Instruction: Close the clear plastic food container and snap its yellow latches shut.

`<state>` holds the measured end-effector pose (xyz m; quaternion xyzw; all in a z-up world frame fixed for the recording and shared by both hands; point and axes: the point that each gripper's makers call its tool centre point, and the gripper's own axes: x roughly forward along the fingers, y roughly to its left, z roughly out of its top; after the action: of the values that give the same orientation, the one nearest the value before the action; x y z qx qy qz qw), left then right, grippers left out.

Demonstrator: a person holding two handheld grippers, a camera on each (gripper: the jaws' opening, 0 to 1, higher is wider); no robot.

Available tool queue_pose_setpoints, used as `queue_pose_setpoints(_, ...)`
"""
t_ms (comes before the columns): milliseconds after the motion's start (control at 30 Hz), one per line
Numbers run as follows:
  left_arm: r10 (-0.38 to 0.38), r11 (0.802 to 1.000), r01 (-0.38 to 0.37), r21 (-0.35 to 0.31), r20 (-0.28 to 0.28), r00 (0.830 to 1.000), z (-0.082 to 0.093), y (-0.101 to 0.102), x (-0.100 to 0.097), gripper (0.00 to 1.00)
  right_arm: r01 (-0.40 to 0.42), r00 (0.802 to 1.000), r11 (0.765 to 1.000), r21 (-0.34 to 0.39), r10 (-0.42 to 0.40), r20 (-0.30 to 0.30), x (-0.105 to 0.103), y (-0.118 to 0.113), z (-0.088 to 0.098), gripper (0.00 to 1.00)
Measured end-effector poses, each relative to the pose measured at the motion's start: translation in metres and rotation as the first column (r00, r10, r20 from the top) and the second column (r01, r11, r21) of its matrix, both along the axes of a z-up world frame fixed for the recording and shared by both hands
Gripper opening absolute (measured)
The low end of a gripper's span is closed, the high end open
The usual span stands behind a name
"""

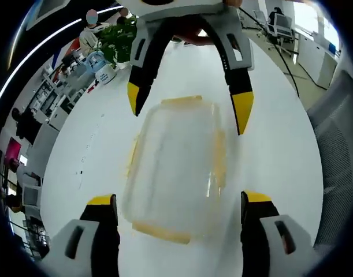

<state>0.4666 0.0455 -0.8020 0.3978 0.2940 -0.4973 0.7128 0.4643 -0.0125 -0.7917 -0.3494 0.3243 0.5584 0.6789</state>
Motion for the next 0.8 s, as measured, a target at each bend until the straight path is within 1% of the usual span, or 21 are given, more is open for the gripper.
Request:
queue_pose_setpoints(367, -0.017, 0.999, 0.017, 0.039, -0.007, 1.0, -0.009, 0.006, 0.009, 0.86, -0.01, 1.0, 1.0, -0.027, 0.011, 0.014, 0.004, -0.001, -0.01, 0.84)
queue_pose_setpoints(700, -0.028, 0.998, 0.029, 0.053, -0.017, 0.999, -0.014, 0.004, 0.011, 0.86, -0.016, 1.0, 0.999, -0.045, 0.016, 0.005, 0.004, -0.003, -0.018, 0.85)
queue_pose_setpoints(800, -0.03, 0.998, 0.032, 0.063, -0.028, 0.999, -0.017, 0.004, 0.011, 0.85, -0.018, 1.0, 0.999, -0.05, 0.018, 0.0, 0.004, -0.003, -0.021, 0.85)
